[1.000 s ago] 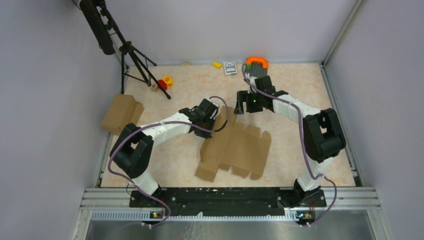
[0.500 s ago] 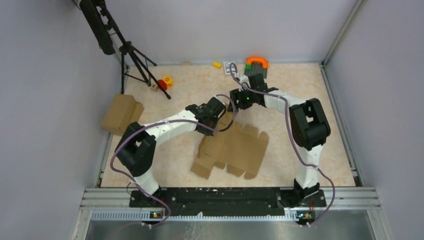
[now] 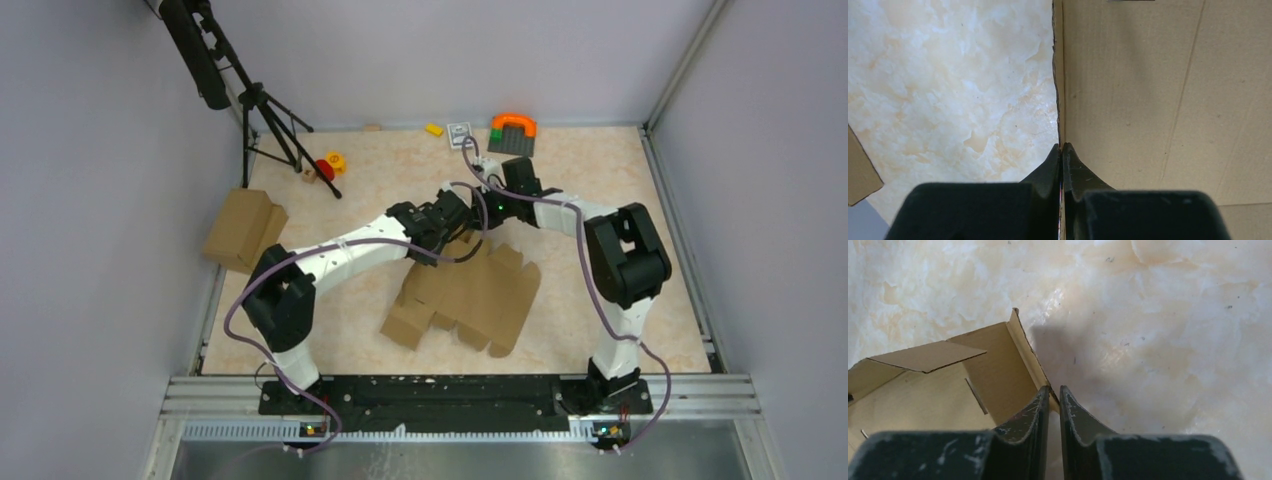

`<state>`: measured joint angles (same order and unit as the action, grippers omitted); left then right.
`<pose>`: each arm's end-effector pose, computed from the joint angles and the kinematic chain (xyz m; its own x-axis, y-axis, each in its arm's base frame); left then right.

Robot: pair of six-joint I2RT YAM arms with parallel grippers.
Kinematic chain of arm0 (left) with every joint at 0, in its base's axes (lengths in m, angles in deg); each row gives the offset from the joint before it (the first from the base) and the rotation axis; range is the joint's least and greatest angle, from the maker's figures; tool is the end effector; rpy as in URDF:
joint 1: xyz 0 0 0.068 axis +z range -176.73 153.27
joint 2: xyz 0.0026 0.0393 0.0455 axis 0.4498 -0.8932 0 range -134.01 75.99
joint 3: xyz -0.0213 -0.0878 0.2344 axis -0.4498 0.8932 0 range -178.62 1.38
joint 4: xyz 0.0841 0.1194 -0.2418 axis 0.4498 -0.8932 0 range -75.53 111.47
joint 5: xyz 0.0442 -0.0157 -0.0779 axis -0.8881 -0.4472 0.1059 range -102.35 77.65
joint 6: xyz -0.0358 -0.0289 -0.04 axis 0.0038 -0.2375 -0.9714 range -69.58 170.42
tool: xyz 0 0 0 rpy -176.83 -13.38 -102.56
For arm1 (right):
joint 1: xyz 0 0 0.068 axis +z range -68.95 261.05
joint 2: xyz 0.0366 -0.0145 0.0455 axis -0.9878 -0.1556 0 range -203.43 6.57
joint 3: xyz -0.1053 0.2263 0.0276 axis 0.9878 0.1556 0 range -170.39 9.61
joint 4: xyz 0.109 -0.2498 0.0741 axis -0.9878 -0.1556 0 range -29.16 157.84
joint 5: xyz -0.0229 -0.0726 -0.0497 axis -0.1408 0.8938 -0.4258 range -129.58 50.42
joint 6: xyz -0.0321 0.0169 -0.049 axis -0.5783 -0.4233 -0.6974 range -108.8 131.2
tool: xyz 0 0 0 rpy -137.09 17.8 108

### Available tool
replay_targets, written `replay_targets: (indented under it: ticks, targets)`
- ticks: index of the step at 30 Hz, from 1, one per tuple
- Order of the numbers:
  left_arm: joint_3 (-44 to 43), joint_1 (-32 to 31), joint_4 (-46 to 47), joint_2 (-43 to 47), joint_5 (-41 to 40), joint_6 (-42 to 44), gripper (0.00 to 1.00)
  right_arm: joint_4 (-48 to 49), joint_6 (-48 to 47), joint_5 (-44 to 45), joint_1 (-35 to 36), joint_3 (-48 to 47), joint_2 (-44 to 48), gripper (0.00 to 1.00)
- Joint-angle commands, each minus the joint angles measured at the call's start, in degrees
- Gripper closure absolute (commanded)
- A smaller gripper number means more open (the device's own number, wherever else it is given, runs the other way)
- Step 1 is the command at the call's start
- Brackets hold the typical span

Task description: Fold the paper box

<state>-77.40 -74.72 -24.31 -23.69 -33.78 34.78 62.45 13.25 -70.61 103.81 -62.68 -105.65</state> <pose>0.2653 -0.2696 0.2054 -0.7522 0.4601 -0.4717 0.4070 0.8874 0.2164 0.3914 0.1896 0.1312 -0.6790 -0.2517 -0.6896 -0.6419 0.6594 0.3914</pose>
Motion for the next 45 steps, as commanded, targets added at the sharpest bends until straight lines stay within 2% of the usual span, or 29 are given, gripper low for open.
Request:
replay_targets:
  ticks: [1,6,13,18,22,30,31,37,39,41,45]
  targets:
    - [-4.51,-1.86,-3.98,-1.44,-5.70,0.21,1.00,8.41,2.18,0.56,0.43,4.59,7.64,0.90]
    - [-5.50,-1.93,-5.43,-2.32,-7.07,-0.01,1.00,11.88,4.41,5.58,0.42,9.53,13.04,1.00]
    - [-7.86,-2.02,-7.50,-4.03,-7.36,0.35,1.00,15.00,7.28,8.16,0.38,15.48,18.67,1.00]
    - [-12.25,-3.10,-12.43,-6.27,-15.61,0.97,1.00,23.77,10.78,9.21,0.56,23.48,22.75,1.00]
    - [-15.36,-3.47,-14.50,-7.52,-18.64,2.15,1.00,25.05,11.80,10.97,0.84,24.70,22.84,1.00]
    - [-18.02,-4.13,-13.70,-8.54,-18.33,4.58,1.00,26.45,11.95,13.27,1.72,25.28,22.94,1.00]
    - [-17.99,-4.39,-13.47,-8.72,-18.18,4.64,1.00,26.62,12.09,13.80,1.70,25.54,22.99,0.94]
    - [-17.82,-4.96,-13.48,-9.64,-18.82,4.94,1.00,29.12,11.13,13.82,1.15,25.85,22.85,0.38]
    - [-17.01,-5.16,-12.98,-9.24,-19.07,5.80,1.00,33.02,11.20,10.91,-0.44,26.75,22.88,0.19]
    - [-16.09,-5.19,-12.36,-8.65,-19.52,6.56,1.00,37.11,12.07,5.06,-2.52,27.17,22.03,0.12]
    - [-15.46,-5.27,-11.61,-7.87,-19.29,7.22,1.00,36.05,10.83,2.82,-4.21,22.44,17.04,0.11]
